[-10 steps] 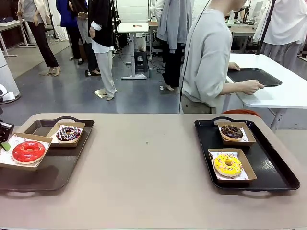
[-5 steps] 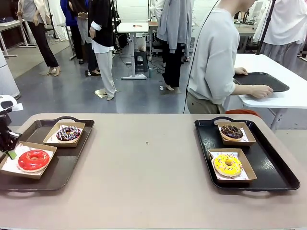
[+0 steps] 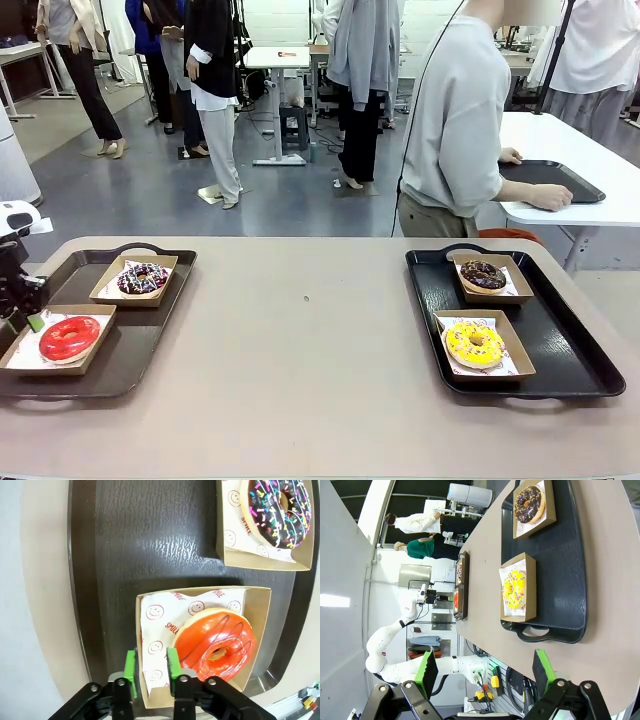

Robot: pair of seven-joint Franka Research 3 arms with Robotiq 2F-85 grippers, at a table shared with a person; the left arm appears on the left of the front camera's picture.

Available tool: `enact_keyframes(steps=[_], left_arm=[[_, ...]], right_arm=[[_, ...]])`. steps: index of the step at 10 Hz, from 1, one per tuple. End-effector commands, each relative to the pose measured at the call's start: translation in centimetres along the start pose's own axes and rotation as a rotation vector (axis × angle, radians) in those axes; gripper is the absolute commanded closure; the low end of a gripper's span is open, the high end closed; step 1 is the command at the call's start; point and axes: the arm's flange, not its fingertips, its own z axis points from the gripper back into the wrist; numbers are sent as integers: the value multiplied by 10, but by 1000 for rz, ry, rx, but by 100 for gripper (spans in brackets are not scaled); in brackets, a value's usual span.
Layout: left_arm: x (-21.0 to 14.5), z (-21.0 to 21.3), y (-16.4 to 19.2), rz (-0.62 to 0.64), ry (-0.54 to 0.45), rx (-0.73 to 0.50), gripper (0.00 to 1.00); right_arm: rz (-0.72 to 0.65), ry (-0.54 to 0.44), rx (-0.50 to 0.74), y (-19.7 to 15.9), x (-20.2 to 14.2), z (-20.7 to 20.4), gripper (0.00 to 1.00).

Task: Individually package the donuts and arrange them on the tray.
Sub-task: Place the picked Paper togo box on the Handle tray.

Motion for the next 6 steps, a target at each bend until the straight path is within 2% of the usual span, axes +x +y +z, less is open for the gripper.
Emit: enact_keyframes(steps=[1,2,3,4,5,6], left_arm=[[-4,14,-3,-29,-27,-12,0],[-9,24,-5,-31,-42,-16,16],[-14,37,-8,-41,-51,-29,47],[-19,49,-11,-49,-60,-43,0],[-25,61,-14,-56,-69,-48,27],[-30,73,-17,-64,-74,-47,18]], right_arm=[[10,-11,16,0,-1,1,0],[10,-11,16,0,-1,1,0],[10,-11,16,0,-1,1,0],[10,-11,16,0,-1,1,0],[10,-11,16,0,-1,1,0],[10,-11,16,0,-1,1,0]])
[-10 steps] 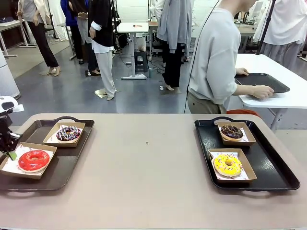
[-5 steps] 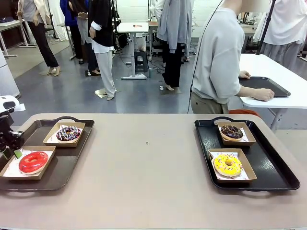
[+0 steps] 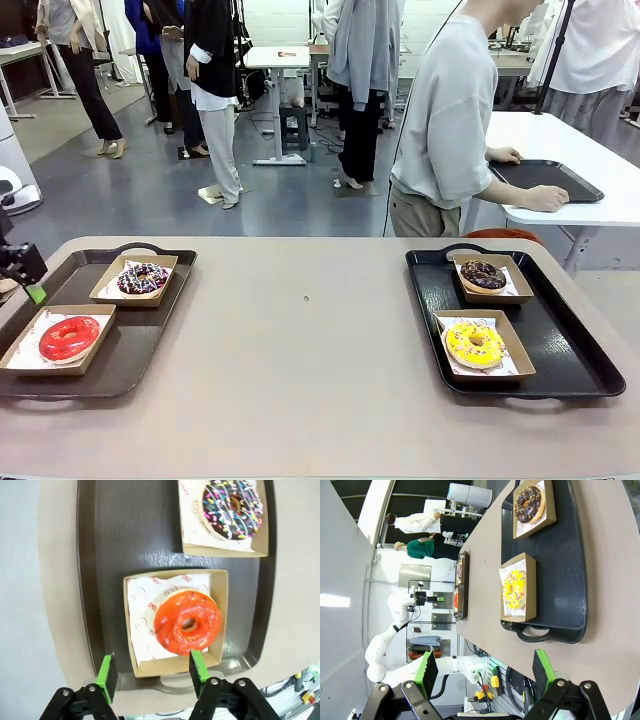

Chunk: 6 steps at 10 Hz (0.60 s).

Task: Individually package the donuts and arrange them on the tray.
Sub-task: Place the picked Paper togo box on the Handle tray.

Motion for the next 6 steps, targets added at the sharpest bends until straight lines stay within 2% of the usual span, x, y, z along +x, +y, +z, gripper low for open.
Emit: enact_keyframes(steps=[1,2,6], left_arm=[[-14,20,-9,-40,-10,-19,7],[-18,29,-12,-40,-18,-14,0],[-18,40,-13,-29,-34,-6,0]], right_arm=[[10,-12,16,0,-1,1,0],[10,-12,16,0,-1,1,0],[10,-12,16,0,-1,1,0]])
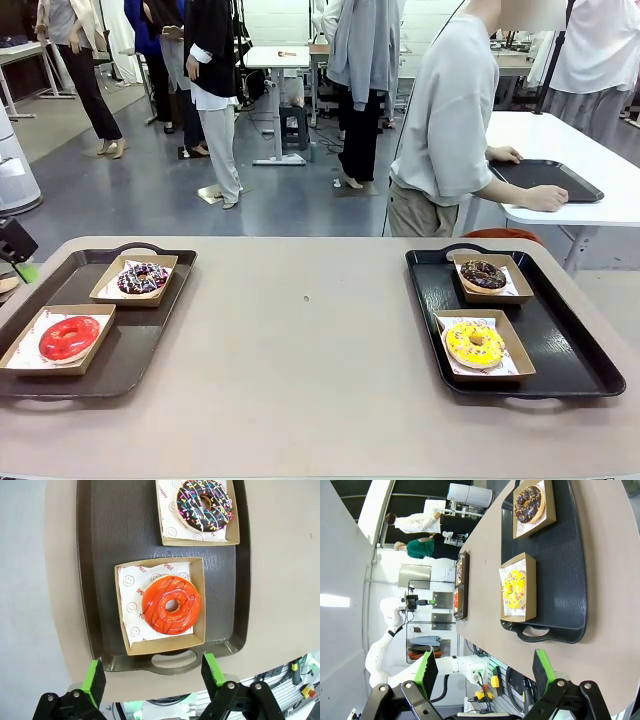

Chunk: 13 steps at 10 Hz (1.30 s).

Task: Individually package the donuts and arrange them on the tray.
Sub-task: Place the picked Paper togo box on the Handle tray.

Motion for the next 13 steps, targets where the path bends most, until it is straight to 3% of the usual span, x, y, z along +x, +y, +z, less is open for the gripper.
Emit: enact_keyframes(steps=[1,10,11,13], left_arm=[[1,-3,0,0,5,0,0],[0,-2,0,0,5,0,0],[17,28,6,7,32,-137,0],[9,54,43,53,62,-493,0]], right_arm=[[10,-12,16,0,-1,1,0],[10,-12,16,0,-1,1,0],[10,-12,16,0,-1,1,0],[10,-12,16,0,-1,1,0]])
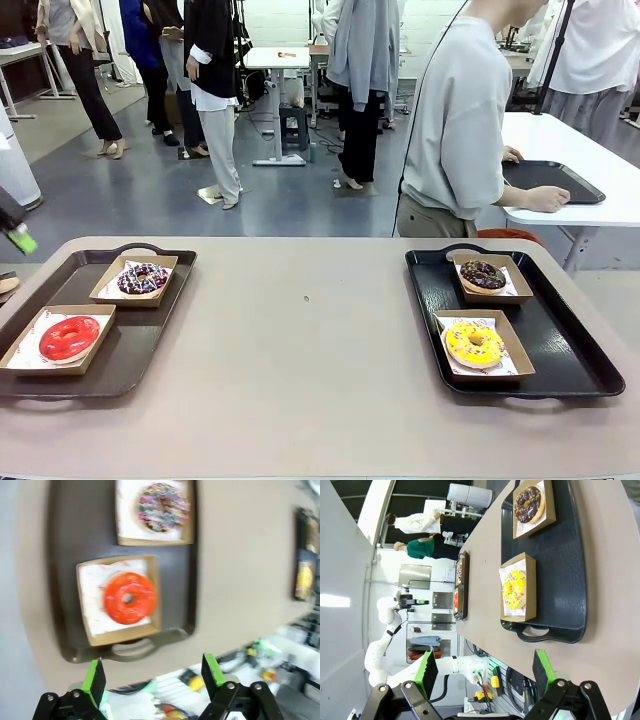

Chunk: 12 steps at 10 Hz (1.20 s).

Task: Individually package the donuts and arrange them on the tray.
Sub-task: Place the picked Paper togo box on the Handle tray.

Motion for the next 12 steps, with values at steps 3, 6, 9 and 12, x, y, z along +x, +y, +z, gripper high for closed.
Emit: enact_keyframes(steps=[3,6,9,12], left_arm=[[-7,22,103,40,73,-722,0],[-36,-7,177,62,-67,-920,0],[-56,-20,213,111,-57,-917,0],[-59,-23,226,136,-55,-906,0]], right_arm=[[11,-11,16,0,-1,1,0],[11,-11,16,0,-1,1,0],[11,-11,16,0,-1,1,0],[11,-11,16,0,-1,1,0]])
